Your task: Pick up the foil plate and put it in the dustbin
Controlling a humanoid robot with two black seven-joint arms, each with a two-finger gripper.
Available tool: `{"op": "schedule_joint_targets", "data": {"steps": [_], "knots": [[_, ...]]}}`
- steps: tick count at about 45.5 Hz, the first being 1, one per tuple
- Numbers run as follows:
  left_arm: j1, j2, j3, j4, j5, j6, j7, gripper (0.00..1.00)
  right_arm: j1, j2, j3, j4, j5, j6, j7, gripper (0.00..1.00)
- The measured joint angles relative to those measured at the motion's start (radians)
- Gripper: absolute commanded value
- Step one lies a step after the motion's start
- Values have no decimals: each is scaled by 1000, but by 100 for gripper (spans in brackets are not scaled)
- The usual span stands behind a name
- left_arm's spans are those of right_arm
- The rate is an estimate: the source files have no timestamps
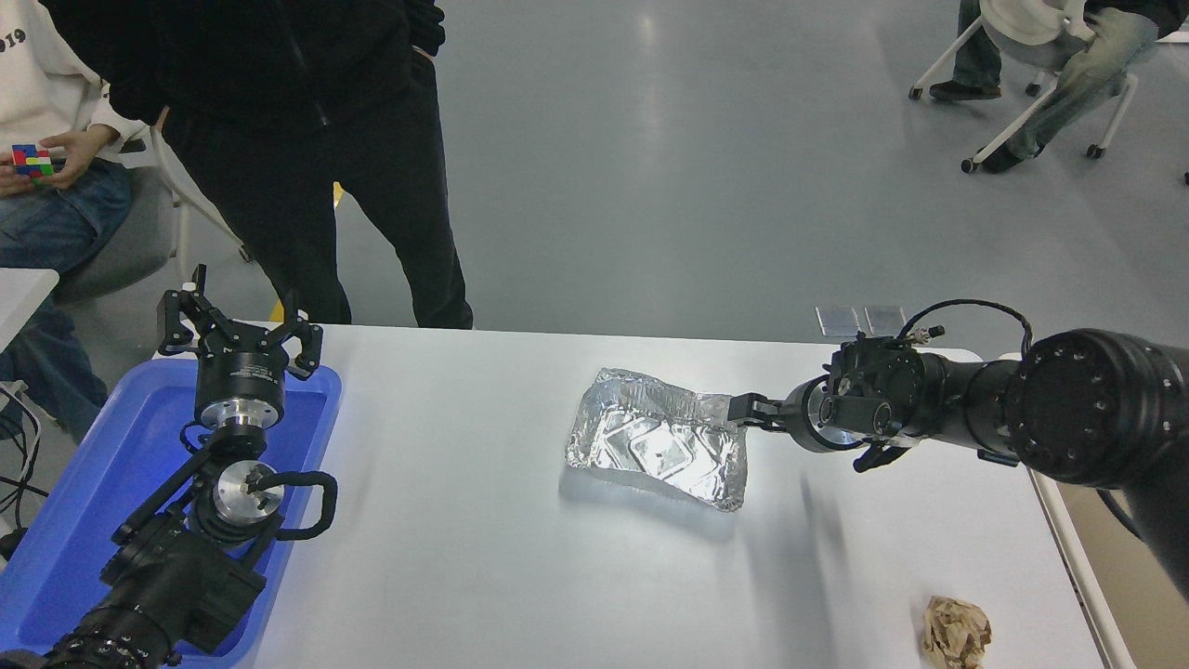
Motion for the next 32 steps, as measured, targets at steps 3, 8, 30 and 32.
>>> {"op": "schedule_joint_targets", "data": {"steps": [3, 8, 30, 32], "knots": [[0, 0, 0, 0, 0, 0, 0, 99, -6, 0, 13, -4, 0, -8, -1, 100], [0, 0, 0, 0, 0, 0, 0, 99, -12, 0, 34, -7, 1, -18, -3, 100], [0, 0, 0, 0, 0, 0, 0, 99, -20, 0, 112, -1, 0, -32, -3, 100], [0, 0, 0, 0, 0, 0, 0, 99, -21, 0, 117, 0, 0, -32, -3, 100]]}}
